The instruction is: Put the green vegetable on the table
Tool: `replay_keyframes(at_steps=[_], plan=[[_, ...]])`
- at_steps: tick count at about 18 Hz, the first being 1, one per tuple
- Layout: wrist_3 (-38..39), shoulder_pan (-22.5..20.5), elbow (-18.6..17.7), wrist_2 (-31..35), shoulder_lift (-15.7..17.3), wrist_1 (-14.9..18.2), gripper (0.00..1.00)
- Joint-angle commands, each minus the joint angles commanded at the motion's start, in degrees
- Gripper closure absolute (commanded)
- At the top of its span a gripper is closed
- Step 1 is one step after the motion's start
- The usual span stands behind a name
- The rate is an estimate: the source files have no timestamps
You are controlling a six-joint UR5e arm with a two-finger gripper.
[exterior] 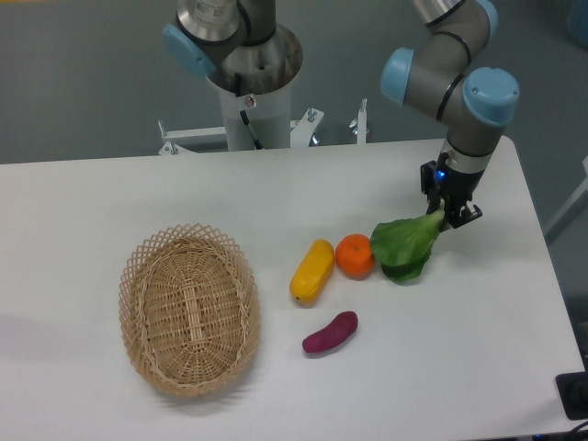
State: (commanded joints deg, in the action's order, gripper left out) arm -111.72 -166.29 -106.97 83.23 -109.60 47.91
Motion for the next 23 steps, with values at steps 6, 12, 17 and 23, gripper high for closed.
replay_keyframes(at_steps=[6, 12, 17, 23], plan=[[6.8, 0.7, 0.6, -0.2, 1.0, -0.4, 0.0], [12.5, 1.9, 2.4, -0.4, 2.1, -0.4, 0.0], [21.2, 4.0, 6.8, 0.2, 2.6, -0.3, 0.0], [20.9, 7.5, 12.2, 4.7, 2.2, 0.6, 0.0]])
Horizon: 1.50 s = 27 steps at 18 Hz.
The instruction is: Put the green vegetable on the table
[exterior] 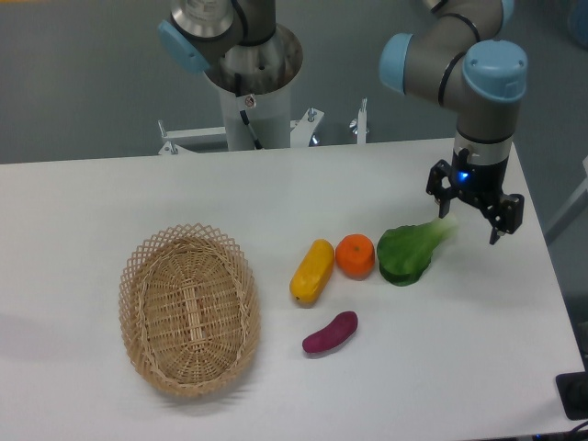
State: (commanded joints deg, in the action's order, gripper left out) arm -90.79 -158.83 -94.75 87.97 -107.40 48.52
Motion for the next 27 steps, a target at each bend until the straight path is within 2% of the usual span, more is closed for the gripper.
replay_keyframes(at_steps=[8, 27], plan=[[0.4, 0.4, 2.0, -0.1, 0.2, 0.0, 0.0], [0.4, 0.4, 1.2, -0.5, 0.3, -0.1, 0.0]])
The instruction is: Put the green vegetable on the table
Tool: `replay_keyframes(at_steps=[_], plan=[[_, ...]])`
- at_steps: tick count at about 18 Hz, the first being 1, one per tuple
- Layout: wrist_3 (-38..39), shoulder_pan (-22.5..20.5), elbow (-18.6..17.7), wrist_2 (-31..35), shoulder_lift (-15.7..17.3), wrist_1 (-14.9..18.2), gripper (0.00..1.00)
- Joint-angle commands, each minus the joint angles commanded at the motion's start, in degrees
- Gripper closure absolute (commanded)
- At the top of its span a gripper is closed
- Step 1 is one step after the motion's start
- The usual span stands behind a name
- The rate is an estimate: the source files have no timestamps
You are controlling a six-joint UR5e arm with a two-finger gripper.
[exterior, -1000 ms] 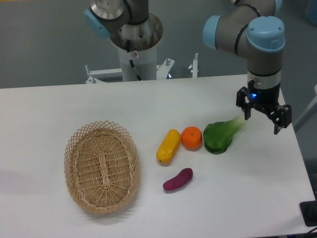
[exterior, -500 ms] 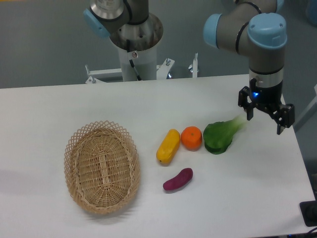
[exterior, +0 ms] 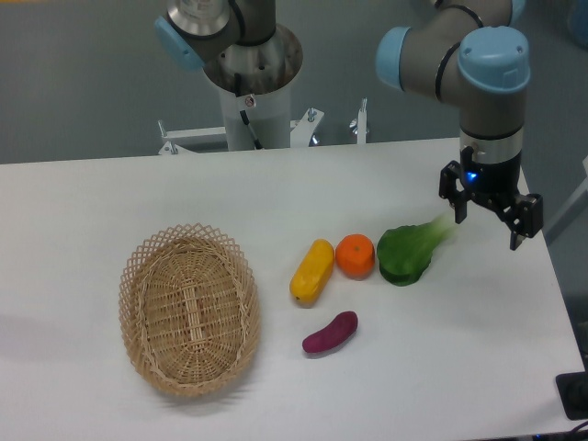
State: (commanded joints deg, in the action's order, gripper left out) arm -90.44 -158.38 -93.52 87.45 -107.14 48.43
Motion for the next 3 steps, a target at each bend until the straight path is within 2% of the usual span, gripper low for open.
replay_keyframes(at_steps=[3], plan=[[0.0, 0.0, -0.1, 0.0, 0.0, 0.0, 0.0]])
